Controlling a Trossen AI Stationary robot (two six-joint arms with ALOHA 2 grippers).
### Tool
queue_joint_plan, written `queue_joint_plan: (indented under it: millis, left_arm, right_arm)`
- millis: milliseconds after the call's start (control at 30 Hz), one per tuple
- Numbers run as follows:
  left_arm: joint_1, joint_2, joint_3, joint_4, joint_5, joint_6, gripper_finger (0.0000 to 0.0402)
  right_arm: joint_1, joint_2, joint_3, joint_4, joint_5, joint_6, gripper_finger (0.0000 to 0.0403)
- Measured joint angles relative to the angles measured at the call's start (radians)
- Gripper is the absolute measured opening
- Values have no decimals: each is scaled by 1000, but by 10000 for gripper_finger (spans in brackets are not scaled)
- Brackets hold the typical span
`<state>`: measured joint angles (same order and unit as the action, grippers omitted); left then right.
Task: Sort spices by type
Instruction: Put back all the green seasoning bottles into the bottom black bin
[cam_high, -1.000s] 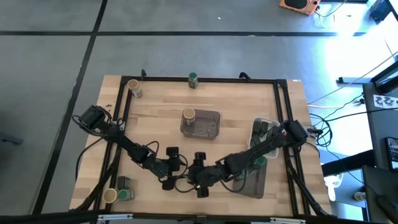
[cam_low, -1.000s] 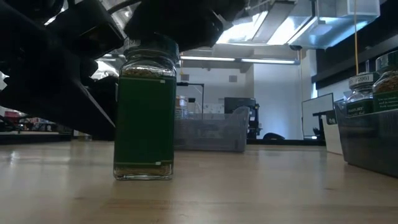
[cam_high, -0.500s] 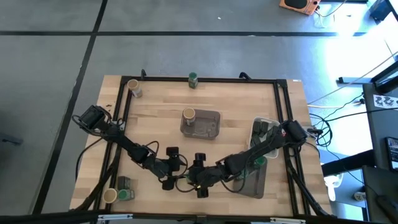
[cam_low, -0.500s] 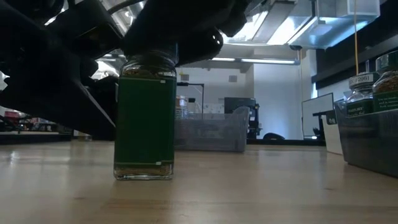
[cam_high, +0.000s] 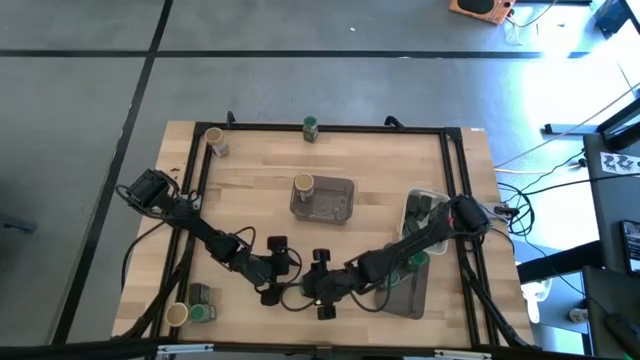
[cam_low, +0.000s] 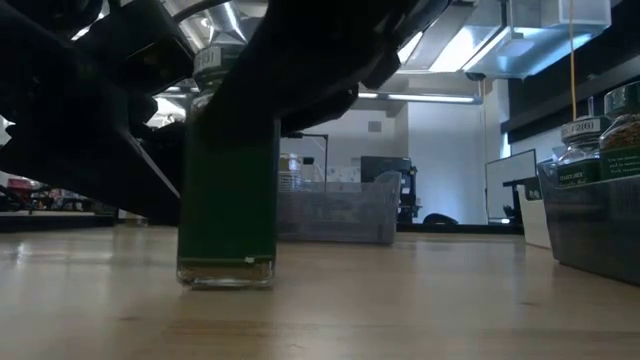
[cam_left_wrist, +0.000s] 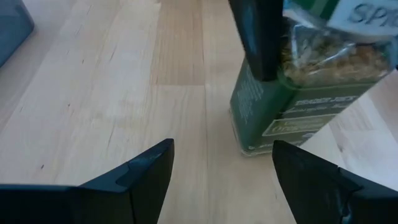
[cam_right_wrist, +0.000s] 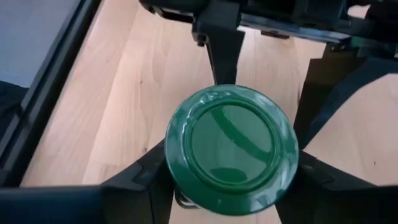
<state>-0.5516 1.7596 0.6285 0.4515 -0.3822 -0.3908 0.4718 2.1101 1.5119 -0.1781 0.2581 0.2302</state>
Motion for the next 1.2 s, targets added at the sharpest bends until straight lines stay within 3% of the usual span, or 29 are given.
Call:
queue_joint_plan:
  millis: [200, 400, 633, 800, 1200]
  left_arm:
    - [-1, 0, 0, -3, 0, -1, 269]
    - [-4, 0, 0, -3, 0, -1, 269]
    - [-4, 0, 0, -1, 0, -2, 269]
    - [-4, 0, 0, 0, 0, -2, 269]
    - [-4, 0, 0, 1, 0, -2, 269]
  right_arm:
    - [34, -47, 1, -60, 16, 7, 202]
    - [102, -150, 2, -214, 106, 93, 202]
    - [205, -275, 3, -486, 193, 317, 202]
    - [290, -343, 2, -626, 195, 494, 203]
    - [508, -417, 2, -841, 268, 873, 204]
